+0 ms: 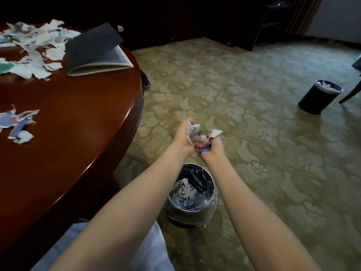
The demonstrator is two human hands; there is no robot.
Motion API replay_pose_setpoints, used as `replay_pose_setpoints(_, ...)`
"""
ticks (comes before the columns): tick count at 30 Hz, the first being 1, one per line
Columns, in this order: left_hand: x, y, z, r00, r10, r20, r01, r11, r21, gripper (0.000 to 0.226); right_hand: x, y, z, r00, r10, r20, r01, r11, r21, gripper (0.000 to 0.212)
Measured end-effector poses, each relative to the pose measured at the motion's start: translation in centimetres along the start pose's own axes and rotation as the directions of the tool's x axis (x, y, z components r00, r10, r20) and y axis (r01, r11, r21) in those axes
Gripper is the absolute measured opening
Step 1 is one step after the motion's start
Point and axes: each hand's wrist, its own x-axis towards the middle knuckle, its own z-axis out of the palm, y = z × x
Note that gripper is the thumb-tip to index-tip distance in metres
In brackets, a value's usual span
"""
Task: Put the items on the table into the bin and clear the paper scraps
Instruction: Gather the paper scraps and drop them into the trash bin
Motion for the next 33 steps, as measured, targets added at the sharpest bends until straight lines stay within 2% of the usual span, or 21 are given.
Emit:
replay_pose_setpoints(5,3.1,-4.0,-2.1,0.992,-0.069,-0.105,0.077,0.995,0.071,0.024,2.8,1.6,-3.9,0.988,0.049,-0.147,-0.056,0.997,-0.048,0.042)
replay_pose_setpoints(9,5.1,-5.9,-4.4,0.98,-0.143,-0.138,0.158,0.982,0.107,0.031,4.7,3.3,-7.3,0.962,0.136,-0.238,-0.151,0.987,-0.047,0.044)
replay_pose_setpoints(14,7.1,-8.0,-6.6,0.947,-0.218,-0.236,0.254,0.958,0.133,0.031,6.1,5.1,-10.5,0.835,0.267,-0.481,-0.38,0.912,-0.152,0.042)
replay_pose_setpoints(17,8.2,-9.3,-7.4,0.928,-0.268,-0.257,0.314,0.936,0.159,0.03,6.8,5.6,-11.6,0.769,0.302,-0.563,-0.459,0.874,-0.159,0.037)
replay_pose_setpoints(22,9.4,-10.9,-8.3,0.893,-0.344,-0.291,0.398,0.904,0.153,0.023,8.5,6.8,-13.3,0.725,0.321,-0.61,-0.493,0.86,-0.132,0.027)
replay_pose_setpoints(26,10.2,-11.7,-8.8,0.878,-0.372,-0.301,0.429,0.891,0.148,0.026,9.6,7.7,-14.0,0.678,0.339,-0.652,-0.512,0.854,-0.088,0.025)
replay_pose_setpoints(28,10.3,-11.6,-8.7,0.869,-0.381,-0.317,0.444,0.882,0.157,0.028,9.9,8.2,-14.1,0.676,0.353,-0.646,-0.51,0.858,-0.065,0.029)
replay_pose_setpoints(31,10.6,-12.0,-8.6,0.863,-0.377,-0.335,0.451,0.875,0.176,0.048,9.8,8.6,-14.3,0.705,0.371,-0.604,-0.497,0.867,-0.047,0.039)
replay_pose_setpoints(33,10.7,-12.0,-8.3,0.864,-0.409,-0.292,0.466,0.87,0.16,0.04,9.7,8.6,-14.4,0.717,0.372,-0.59,-0.489,0.871,-0.045,0.045)
